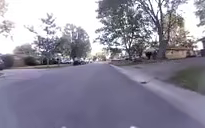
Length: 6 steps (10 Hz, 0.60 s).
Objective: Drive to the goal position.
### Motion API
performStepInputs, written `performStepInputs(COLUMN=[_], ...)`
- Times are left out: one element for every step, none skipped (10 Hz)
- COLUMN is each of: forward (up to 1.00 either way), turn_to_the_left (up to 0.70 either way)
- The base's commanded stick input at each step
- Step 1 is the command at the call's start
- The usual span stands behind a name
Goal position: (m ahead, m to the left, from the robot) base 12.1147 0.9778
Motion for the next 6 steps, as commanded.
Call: performStepInputs(forward=[1.0,1.0,1.0,1.0,1.0,1.0], turn_to_the_left=[0.0,0.0,0.0,0.0,0.0,0.0])
